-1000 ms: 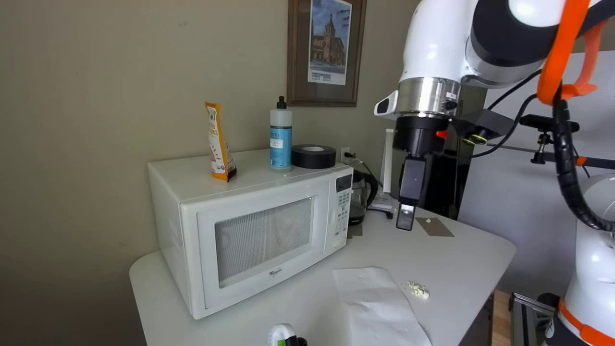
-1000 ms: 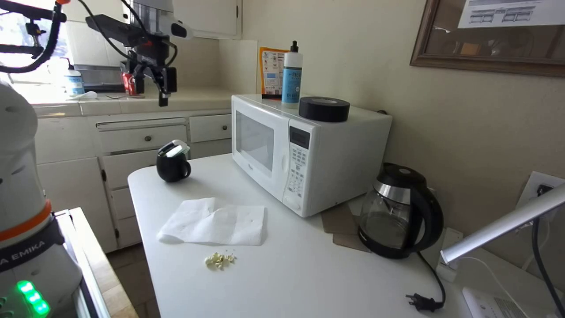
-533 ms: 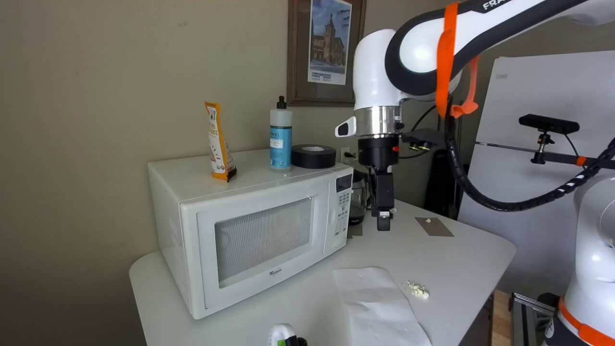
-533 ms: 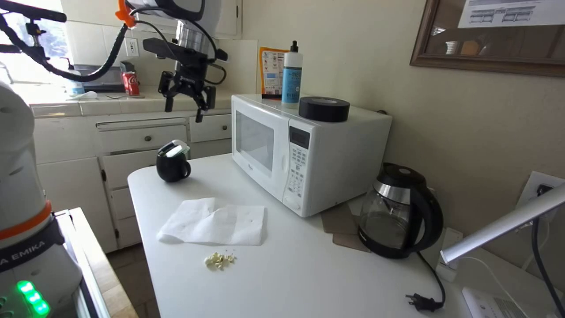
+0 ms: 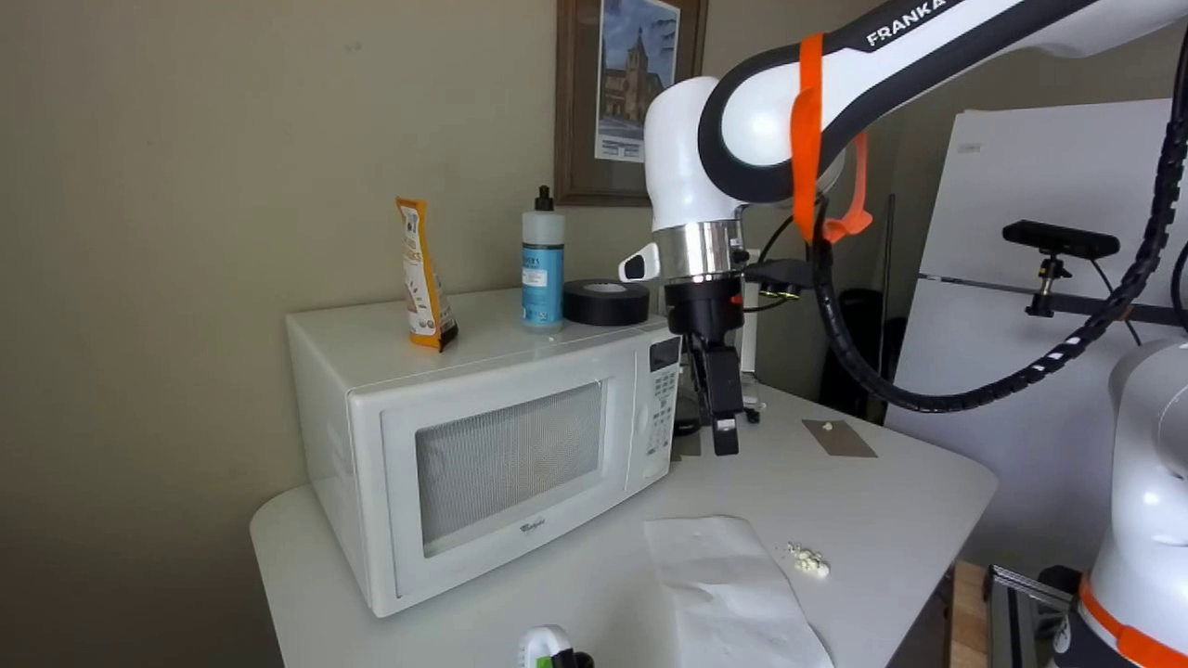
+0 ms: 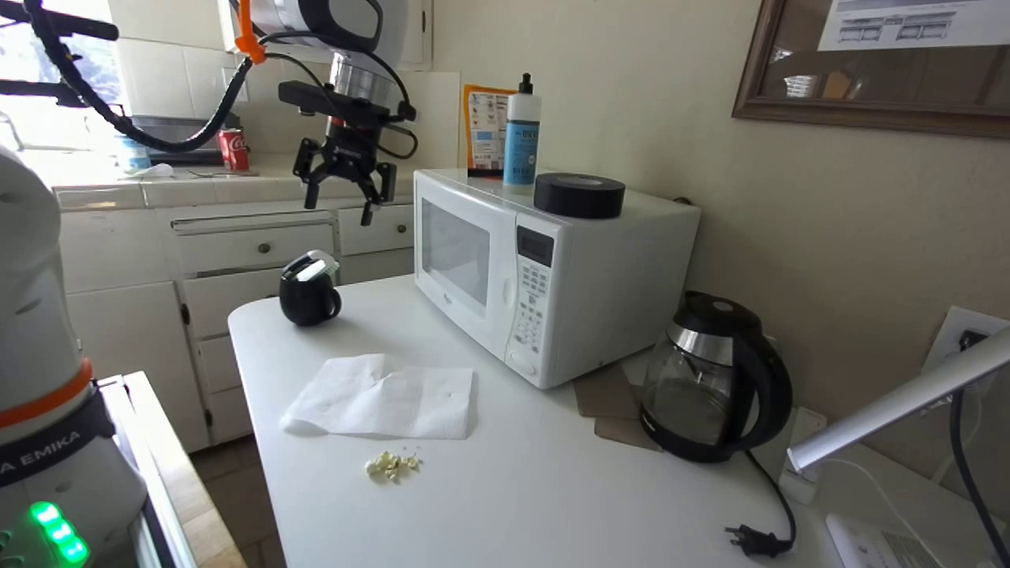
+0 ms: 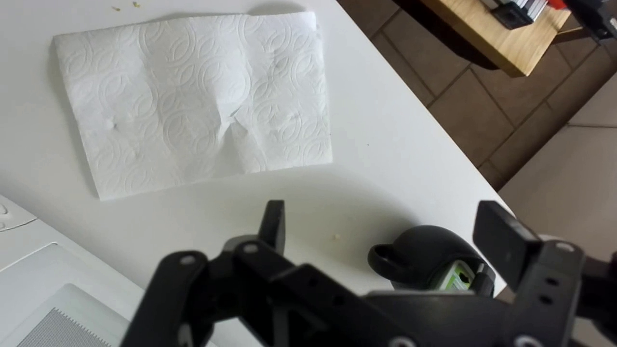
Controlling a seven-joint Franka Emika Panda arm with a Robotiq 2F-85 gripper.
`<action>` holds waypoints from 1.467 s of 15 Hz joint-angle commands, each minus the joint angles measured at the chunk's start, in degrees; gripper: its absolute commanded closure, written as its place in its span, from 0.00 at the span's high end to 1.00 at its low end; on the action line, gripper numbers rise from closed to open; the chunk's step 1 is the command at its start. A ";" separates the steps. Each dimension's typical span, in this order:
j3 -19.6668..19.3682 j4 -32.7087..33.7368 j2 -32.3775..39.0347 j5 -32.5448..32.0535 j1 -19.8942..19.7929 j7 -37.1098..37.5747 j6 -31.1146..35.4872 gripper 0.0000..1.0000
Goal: Put the brush on top of the microwave.
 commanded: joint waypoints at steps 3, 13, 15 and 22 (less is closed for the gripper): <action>1.95 -1.79 2.76 10.31 -0.51 10.72 6.99 1.00; 12.66 -1.65 17.10 20.11 3.31 31.89 30.23 1.00; 13.23 -0.77 18.88 20.23 3.65 32.94 30.61 1.00; 14.38 -0.92 20.95 32.68 4.38 41.01 35.85 1.00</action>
